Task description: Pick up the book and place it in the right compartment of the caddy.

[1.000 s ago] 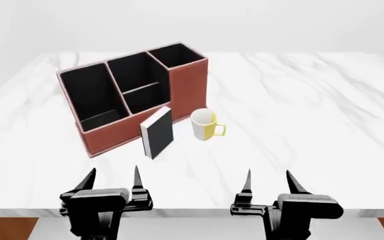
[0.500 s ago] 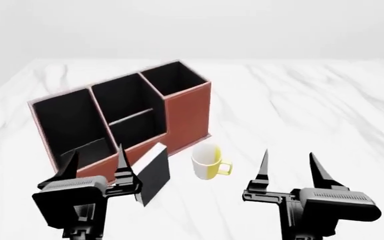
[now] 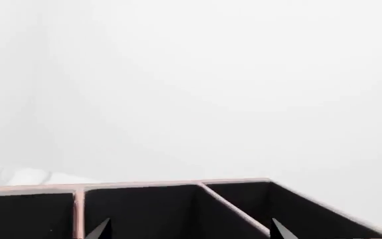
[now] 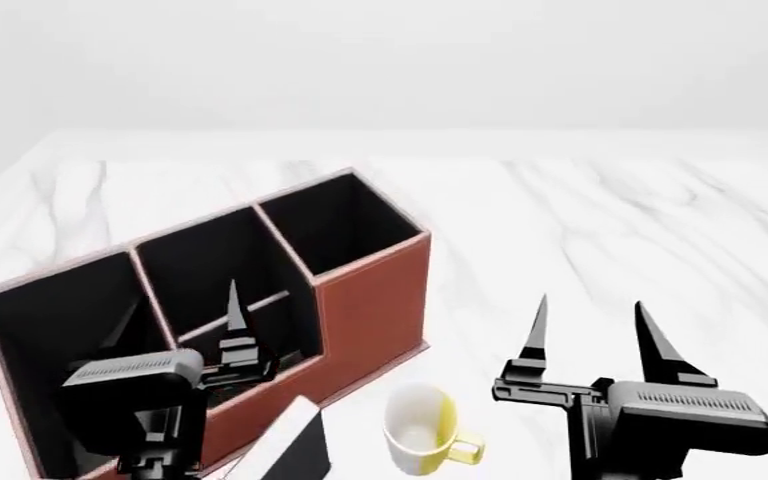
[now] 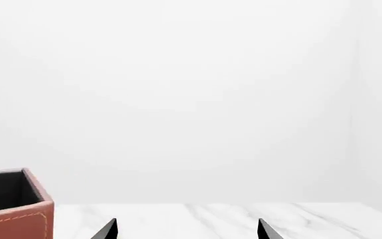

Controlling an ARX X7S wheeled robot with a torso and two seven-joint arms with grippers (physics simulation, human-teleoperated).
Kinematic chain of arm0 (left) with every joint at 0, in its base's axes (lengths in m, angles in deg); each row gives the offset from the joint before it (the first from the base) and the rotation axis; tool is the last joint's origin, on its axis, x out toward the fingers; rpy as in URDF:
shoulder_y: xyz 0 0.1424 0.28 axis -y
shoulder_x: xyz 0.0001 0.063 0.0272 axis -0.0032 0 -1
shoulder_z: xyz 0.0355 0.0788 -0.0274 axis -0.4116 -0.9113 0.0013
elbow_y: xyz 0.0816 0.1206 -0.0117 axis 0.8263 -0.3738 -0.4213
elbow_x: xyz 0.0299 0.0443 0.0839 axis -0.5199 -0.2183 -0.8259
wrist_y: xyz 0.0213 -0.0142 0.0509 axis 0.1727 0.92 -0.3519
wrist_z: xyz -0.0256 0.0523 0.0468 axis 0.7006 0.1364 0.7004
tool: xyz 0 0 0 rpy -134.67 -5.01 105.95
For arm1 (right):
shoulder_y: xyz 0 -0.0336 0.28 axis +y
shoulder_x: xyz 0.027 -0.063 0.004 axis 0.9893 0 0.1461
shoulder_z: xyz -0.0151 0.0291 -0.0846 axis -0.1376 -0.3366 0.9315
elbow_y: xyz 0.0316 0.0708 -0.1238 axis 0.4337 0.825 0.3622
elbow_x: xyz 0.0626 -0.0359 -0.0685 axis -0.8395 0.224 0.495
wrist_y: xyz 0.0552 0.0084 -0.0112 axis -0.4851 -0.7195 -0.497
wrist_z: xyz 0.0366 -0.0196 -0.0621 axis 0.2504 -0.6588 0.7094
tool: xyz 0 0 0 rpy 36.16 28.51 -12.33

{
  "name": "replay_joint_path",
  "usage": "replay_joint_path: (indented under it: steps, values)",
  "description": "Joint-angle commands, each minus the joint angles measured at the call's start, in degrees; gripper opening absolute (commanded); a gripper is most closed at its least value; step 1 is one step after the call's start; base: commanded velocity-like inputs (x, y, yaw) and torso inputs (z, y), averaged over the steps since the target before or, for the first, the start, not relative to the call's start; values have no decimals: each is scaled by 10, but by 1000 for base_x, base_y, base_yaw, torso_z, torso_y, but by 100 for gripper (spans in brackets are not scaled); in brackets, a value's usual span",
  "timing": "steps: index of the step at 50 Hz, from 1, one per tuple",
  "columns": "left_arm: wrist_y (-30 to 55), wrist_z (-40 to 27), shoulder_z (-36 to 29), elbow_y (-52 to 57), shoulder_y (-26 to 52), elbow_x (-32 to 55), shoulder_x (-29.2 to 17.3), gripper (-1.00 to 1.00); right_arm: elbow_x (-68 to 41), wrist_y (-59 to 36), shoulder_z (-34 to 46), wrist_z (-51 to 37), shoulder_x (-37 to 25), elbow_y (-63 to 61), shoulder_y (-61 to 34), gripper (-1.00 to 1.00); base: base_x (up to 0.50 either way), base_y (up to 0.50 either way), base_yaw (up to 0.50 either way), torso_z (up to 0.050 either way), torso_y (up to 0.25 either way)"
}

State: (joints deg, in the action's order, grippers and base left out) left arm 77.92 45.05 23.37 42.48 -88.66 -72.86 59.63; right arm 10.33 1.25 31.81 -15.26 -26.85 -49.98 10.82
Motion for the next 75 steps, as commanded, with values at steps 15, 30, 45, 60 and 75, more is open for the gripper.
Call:
replay_joint_path:
  steps: [15, 30, 45, 60, 75]
  values:
    - [274, 25, -23, 112, 60, 108, -120, 100, -6, 5, 10, -18, -15, 24, -6, 100, 24, 0, 0, 0, 1]
    - [572, 81, -7, 197, 98, 334, -261, 100, -27, 9, 16, -9, -26, 45, -24, 100, 0, 0, 0, 0, 0]
    - [723, 76, -43, 176, 169, 405, -299, 100, -35, 16, 25, -4, -31, 88, -53, 100, 0, 0, 0, 0, 0]
    - [740, 80, -72, 176, 175, 412, -314, 100, -36, 25, 36, -7, -34, 101, -52, 100, 0, 0, 0, 0, 0]
    - [747, 72, -83, 147, 179, 418, -307, 100, -39, 29, 42, -11, -39, 102, -45, 100, 0, 0, 0, 0, 0]
